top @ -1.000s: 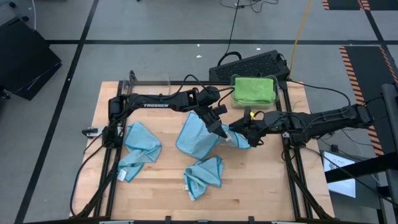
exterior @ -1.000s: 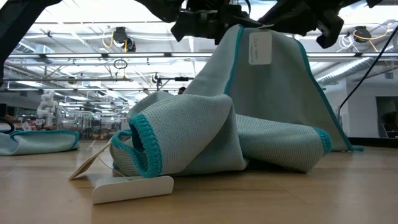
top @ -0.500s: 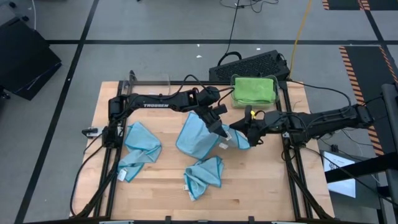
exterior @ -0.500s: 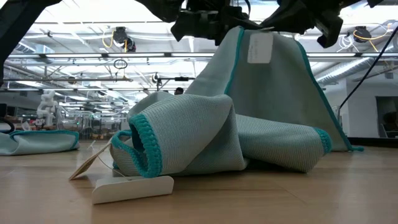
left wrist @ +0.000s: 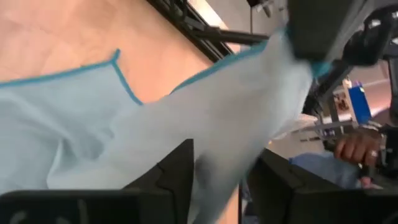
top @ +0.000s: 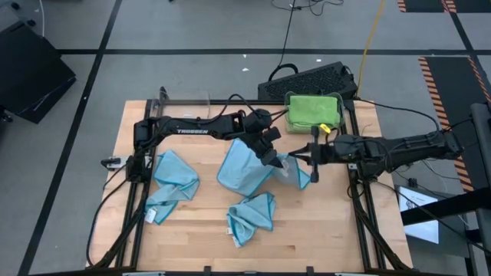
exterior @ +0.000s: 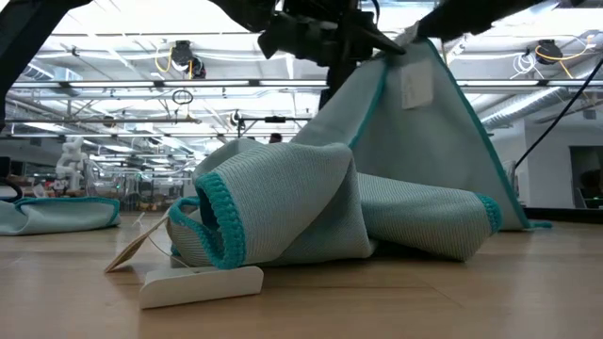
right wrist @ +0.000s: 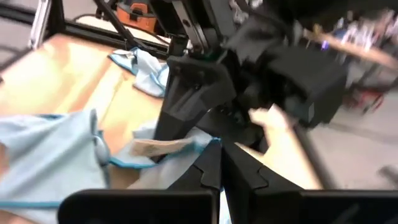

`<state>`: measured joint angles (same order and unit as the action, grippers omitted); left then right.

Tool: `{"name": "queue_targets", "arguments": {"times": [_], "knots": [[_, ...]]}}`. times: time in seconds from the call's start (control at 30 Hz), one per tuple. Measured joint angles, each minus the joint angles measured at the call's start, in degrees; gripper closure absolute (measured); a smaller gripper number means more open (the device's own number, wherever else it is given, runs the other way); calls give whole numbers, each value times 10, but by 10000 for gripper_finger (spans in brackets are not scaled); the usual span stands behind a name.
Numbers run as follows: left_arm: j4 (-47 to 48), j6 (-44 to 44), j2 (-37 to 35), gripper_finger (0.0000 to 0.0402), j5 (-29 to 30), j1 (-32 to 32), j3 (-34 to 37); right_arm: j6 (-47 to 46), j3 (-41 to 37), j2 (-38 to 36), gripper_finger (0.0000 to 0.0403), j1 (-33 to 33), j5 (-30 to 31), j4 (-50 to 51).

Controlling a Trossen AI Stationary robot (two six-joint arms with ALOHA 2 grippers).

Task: Sort microfiber towel by color & place in baskets
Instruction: Fold the top blue towel

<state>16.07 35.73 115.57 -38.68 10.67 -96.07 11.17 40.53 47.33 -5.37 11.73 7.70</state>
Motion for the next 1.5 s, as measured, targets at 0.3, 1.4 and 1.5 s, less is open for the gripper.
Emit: {"name": "queue_targets", "arguments": {"times": [0.3, 1.4, 1.5], "knots": [[-36, -7, -10, 212, 57, -9, 1, -193, 0, -8, 402, 4, -15, 8], [15, -40, 44, 243, 448, -226, -1, -388, 0, -37, 403, 121, -47, 72], [-26, -59, 77, 260, 448, -215, -2, -390, 0, -37, 403, 126, -60, 72]]}}
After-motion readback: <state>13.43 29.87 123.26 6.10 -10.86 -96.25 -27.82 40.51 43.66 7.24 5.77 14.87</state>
